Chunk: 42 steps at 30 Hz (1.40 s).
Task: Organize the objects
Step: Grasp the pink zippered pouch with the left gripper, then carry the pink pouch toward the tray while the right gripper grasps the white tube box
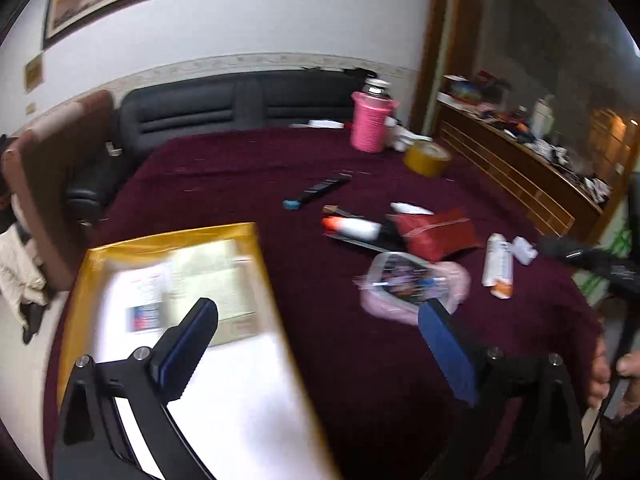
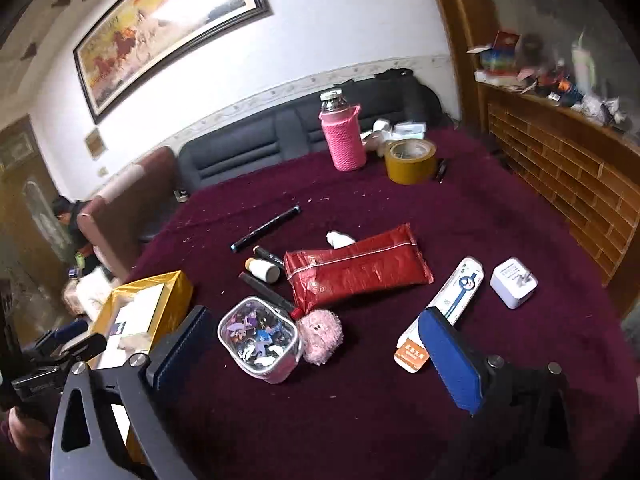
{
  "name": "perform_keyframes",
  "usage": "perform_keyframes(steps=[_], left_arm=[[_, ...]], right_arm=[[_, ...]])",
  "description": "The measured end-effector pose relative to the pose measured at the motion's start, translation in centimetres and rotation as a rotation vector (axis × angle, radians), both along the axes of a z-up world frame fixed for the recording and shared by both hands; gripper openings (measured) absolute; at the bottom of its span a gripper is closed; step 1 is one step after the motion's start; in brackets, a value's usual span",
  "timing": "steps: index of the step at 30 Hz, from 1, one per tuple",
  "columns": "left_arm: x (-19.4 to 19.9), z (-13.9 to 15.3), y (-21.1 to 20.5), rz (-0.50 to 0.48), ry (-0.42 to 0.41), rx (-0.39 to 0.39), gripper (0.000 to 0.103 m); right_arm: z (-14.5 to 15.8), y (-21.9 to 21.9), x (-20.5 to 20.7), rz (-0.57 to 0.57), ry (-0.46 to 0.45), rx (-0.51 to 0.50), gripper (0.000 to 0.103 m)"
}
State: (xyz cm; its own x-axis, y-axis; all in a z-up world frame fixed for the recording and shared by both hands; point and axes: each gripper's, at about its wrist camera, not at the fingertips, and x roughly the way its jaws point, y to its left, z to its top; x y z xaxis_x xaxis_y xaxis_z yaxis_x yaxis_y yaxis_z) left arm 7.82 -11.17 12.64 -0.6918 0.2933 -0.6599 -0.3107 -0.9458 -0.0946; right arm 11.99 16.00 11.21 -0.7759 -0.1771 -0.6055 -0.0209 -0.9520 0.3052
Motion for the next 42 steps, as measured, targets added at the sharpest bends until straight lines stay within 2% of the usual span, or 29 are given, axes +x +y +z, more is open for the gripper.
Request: perform_keyframes(steps=[2,3,4,5,7,8,12,15,17,19,23,25,26,28,29,31,32,33,34,35,39,42], left_arm=[[-1.2,-1.2,2.4,0.030,-0.071,0.031,0.100],[-1.7,-2.0,3.0,0.053,-0.110,0.054,0.100],[-2.2,-2.7,3.5,0.078,-0.147,0.074,0.100],[-3.0,-3.8,4.1,0.121,-0.203,0.099,0.100],[-4.0,-5.4,4.6,0.194,-0.261,0.103,0.100],[-4.4,-6.0,4.7,0.254,-0.264,0.096,0.100],[-5.3,-6.7,4.7,0.377,-0.222,0.093,0.100],[-6.2,-7.7,5.1,0.436,-0.245,0.112,0.100],[-7.0,-8.5,6.1,0.484,-0.281,0.079,0.100],[-7.5,-9.2,7.2,0.483,-0.295,0.058,0.100],[-8.2,-9.6,9.4,0.440,-0.269,0.027,0.103],[-8.6,-10.0,10.3,0.371,-0.285,0.048,0.103],[-9.1,-10.7,11.0,0.301,-0.327,0.065,0.103],[-8.9,-10.7,12.0,0.238,-0.295,0.019,0.103],[-8.9,-10.8,12.0,0.205,-0.303,0.029,0.101],[-8.7,-10.5,11.6,0.175,-0.291,0.050,0.084],[-8.6,-10.2,11.2,0.151,-0.289,0.071,0.054],[-8.5,-10.1,10.7,0.115,-0.305,0.113,0.038],[-8.5,-10.1,10.3,0.095,-0.333,0.141,0.027],[-8.3,-10.1,10.0,0.088,-0.348,0.150,0.026],[-5.8,-8.6,9.1,0.034,-0.304,0.172,0.026],[-4.5,-7.2,8.4,-0.010,-0.283,0.206,0.026]], right_arm=[[-2.2,2.0,-1.7,-0.034,-0.176,-0.069,0.103],[-3.0,2.7,-2.0,-0.020,-0.205,-0.121,0.102],[-3.7,3.4,-2.0,-0.005,-0.214,-0.171,0.102],[-4.0,3.7,-1.9,-0.005,-0.218,-0.178,0.102],[-4.4,4.8,-1.9,-0.010,-0.233,-0.169,0.102],[-4.4,5.1,-1.7,-0.012,-0.234,-0.171,0.102],[-4.0,7.7,-1.3,-0.039,-0.216,-0.171,0.102],[-4.5,9.1,-1.5,-0.053,-0.212,-0.160,0.102],[-5.1,9.7,-1.7,-0.046,-0.217,-0.180,0.102],[-5.5,9.9,-2.0,-0.037,-0.223,-0.201,0.102],[-6.0,9.7,-2.2,-0.020,-0.231,-0.210,0.102],[-5.9,9.4,-2.2,-0.012,-0.227,-0.205,0.102],[-5.8,9.3,-2.3,-0.012,-0.224,-0.202,0.102],[-5.7,9.2,-2.4,-0.011,-0.220,-0.199,0.102],[-5.7,9.2,-2.5,-0.011,-0.222,-0.199,0.102],[-5.8,9.1,-2.8,-0.014,-0.229,-0.198,0.102],[-5.9,9.1,-2.8,-0.015,-0.231,-0.196,0.102],[-5.9,9.0,-2.9,-0.016,-0.234,-0.193,0.102],[-6.1,9.0,-2.9,-0.019,-0.238,-0.191,0.102],[-6.2,9.0,-3.0,-0.020,-0.242,-0.193,0.102],[-7.2,9.4,-3.5,-0.034,-0.282,-0.243,0.102],[-7.8,9.3,-4.2,-0.068,-0.308,-0.230,0.102]])
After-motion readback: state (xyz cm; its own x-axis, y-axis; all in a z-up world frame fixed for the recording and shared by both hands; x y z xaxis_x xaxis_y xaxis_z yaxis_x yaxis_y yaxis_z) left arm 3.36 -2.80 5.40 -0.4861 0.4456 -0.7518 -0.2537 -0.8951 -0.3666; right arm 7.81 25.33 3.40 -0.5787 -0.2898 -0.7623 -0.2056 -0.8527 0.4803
